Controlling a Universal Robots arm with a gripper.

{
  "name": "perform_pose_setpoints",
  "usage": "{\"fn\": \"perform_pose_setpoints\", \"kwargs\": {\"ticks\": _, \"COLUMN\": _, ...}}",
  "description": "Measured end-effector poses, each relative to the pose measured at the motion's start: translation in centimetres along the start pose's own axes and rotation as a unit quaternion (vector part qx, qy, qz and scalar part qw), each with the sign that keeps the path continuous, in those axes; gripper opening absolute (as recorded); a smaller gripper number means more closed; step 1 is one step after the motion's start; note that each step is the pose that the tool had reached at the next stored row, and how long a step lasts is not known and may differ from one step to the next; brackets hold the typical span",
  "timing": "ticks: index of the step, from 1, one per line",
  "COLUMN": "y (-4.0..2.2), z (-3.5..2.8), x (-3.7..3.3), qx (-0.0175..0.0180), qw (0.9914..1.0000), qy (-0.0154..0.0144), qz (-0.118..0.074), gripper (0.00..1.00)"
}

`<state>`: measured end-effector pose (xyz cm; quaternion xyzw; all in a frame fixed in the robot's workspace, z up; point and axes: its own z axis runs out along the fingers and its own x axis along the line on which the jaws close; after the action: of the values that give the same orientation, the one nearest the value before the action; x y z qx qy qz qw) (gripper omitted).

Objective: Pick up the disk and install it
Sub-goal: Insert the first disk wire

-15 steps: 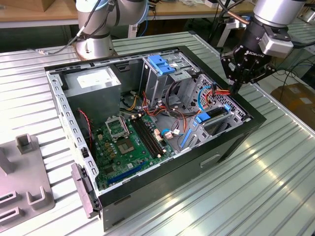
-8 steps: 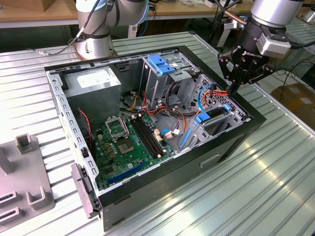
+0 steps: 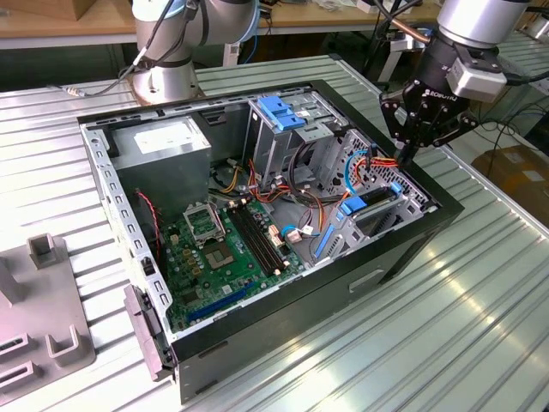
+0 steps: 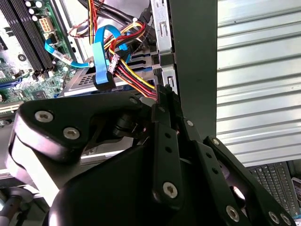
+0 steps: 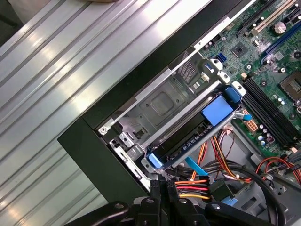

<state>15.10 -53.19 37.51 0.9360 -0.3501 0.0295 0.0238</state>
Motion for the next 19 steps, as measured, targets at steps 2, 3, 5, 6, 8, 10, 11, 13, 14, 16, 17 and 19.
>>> {"fn": "perform_pose_setpoints", "kwargs": {"ticks": 2, "y": 0.01, "z": 0.05, "x": -0.02, "qx": -0.001, "qw": 0.9999, "qy": -0.0003, "qz": 0.014, "gripper": 0.17}}
{"fn": "perform_pose_setpoints", "kwargs": {"ticks": 3, "y": 0.01, "z": 0.07, "x": -0.02, "qx": -0.0013, "qw": 0.99982, "qy": -0.0005, "qz": 0.019, "gripper": 0.17}}
{"fn": "perform_pose_setpoints", "kwargs": {"ticks": 5, "y": 0.01, "z": 0.15, "x": -0.02, "qx": -0.0029, "qw": 0.99931, "qy": -0.0008, "qz": 0.037, "gripper": 0.17}}
{"fn": "perform_pose_setpoints", "kwargs": {"ticks": 6, "y": 0.01, "z": 0.19, "x": -0.03, "qx": -0.0035, "qw": 0.99897, "qy": -0.0009, "qz": 0.045, "gripper": 0.17}}
{"fn": "perform_pose_setpoints", "kwargs": {"ticks": 8, "y": 0.01, "z": 0.29, "x": -0.03, "qx": -0.0054, "qw": 0.99763, "qy": -0.0013, "qz": 0.069, "gripper": 0.17}}
{"fn": "perform_pose_setpoints", "kwargs": {"ticks": 10, "y": 0.0, "z": 0.37, "x": -0.04, "qx": -0.007, "qw": 0.99607, "qy": -0.0016, "qz": 0.088, "gripper": 0.17}}
{"fn": "perform_pose_setpoints", "kwargs": {"ticks": 11, "y": 0.0, "z": 0.42, "x": -0.04, "qx": -0.0081, "qw": 0.99466, "qy": -0.0019, "qz": 0.103, "gripper": 0.17}}
{"fn": "perform_pose_setpoints", "kwargs": {"ticks": 13, "y": 0.0, "z": 0.51, "x": -0.05, "qx": -0.01, "qw": 0.99171, "qy": -0.0025, "qz": 0.128, "gripper": 0.17}}
{"fn": "perform_pose_setpoints", "kwargs": {"ticks": 14, "y": 0.0, "z": 0.58, "x": -0.05, "qx": -0.0112, "qw": 0.98941, "qy": -0.0029, "qz": 0.145, "gripper": 0.17}}
{"fn": "perform_pose_setpoints", "kwargs": {"ticks": 16, "y": -0.01, "z": 0.63, "x": -0.05, "qx": -0.0122, "qw": 0.98726, "qy": -0.0032, "qz": 0.159, "gripper": 0.17}}
{"fn": "perform_pose_setpoints", "kwargs": {"ticks": 17, "y": 0.0, "z": 0.67, "x": -0.06, "qx": -0.0131, "qw": 0.98539, "qy": -0.0034, "qz": 0.17, "gripper": 0.17}}
{"fn": "perform_pose_setpoints", "kwargs": {"ticks": 19, "y": -0.01, "z": 0.76, "x": -0.06, "qx": -0.0149, "qw": 0.9807, "qy": -0.004, "qz": 0.195, "gripper": 0.17}}
